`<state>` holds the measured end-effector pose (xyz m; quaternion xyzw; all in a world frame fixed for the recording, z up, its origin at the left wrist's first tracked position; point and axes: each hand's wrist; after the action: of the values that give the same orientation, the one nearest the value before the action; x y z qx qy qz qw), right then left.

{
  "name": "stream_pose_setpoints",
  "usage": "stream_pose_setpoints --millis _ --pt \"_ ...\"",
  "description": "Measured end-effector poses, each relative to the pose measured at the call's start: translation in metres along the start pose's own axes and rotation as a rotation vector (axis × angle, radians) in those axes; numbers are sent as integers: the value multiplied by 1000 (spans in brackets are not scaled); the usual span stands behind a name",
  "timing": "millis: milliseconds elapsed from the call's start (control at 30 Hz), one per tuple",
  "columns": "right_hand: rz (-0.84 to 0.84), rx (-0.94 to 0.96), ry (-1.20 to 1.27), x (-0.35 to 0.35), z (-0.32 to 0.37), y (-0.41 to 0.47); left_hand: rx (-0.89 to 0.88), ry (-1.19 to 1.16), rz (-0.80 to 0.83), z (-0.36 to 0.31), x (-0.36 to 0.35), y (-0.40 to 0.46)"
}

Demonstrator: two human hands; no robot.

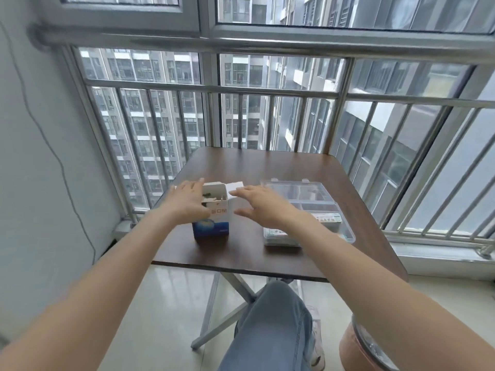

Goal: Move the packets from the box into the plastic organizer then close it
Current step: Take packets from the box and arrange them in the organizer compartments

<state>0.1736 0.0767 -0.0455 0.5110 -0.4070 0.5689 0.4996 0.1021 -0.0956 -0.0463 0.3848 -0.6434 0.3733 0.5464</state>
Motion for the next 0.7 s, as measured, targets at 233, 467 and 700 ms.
stream_pose_setpoints --millis 233,467,700 --pt "-356 142 24 -10 11 -25 -241 -58 -326 7 -18 -39" --pt "-423 245 -132 -24 32 -16 -290 -110 -417 14 -34 -53" --pt "-418 197 -242 -29 47 -5 -319 -232 -388 22 -39 -53"
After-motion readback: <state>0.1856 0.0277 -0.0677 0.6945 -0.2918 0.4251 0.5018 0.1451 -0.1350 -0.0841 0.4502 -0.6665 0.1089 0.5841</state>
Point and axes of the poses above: each hand's wrist, its own y-axis towards the middle knuckle, its own x-axis out of the back of the hand, z = x × y, and after that the axes turned 1 degree about x, right-handed
